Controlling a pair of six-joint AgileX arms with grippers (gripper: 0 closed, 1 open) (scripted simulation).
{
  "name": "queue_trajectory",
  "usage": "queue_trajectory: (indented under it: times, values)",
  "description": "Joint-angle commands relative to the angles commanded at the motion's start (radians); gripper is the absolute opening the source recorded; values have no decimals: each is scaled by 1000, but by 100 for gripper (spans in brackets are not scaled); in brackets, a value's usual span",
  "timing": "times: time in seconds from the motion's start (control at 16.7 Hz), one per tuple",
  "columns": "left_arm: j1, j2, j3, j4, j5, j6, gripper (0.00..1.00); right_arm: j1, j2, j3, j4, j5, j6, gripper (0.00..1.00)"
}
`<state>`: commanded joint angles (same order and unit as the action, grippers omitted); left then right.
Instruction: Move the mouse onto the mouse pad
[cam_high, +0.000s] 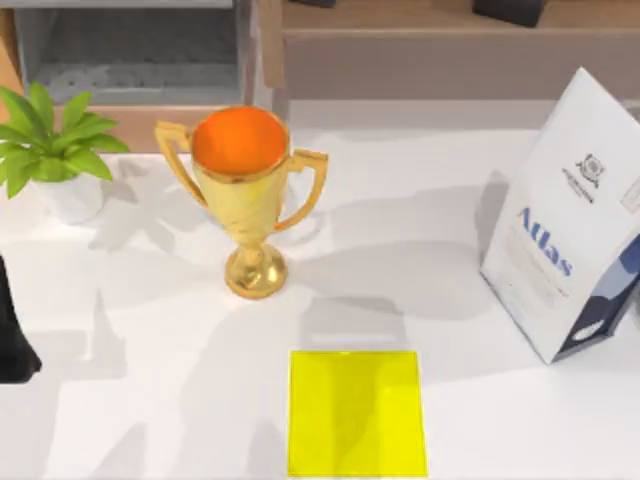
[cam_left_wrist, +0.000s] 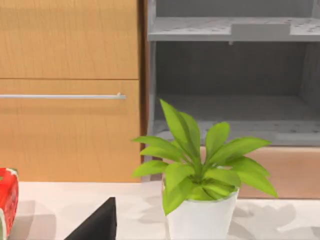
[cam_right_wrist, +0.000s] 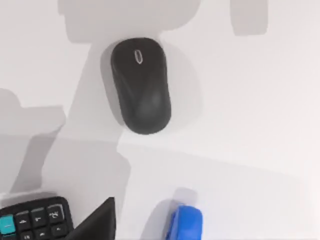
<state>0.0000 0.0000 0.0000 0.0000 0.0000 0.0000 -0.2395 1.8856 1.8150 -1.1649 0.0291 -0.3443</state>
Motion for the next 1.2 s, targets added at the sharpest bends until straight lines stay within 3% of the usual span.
queue_trajectory:
  times: [0.24, 0.48, 0.96, 1.2]
  values:
    - [0, 0, 0, 0, 0, 0, 100, 25, 319, 276, -153, -11, -72, 100]
    - [0, 0, 0, 0, 0, 0, 100, 50, 476, 392, -232, -20, -117, 100]
    - [0, 0, 0, 0, 0, 0, 100, 51, 498, 384, -223, -21, -124, 100]
    - [0, 0, 0, 0, 0, 0, 100, 54, 517, 257, -72, -21, -123, 100]
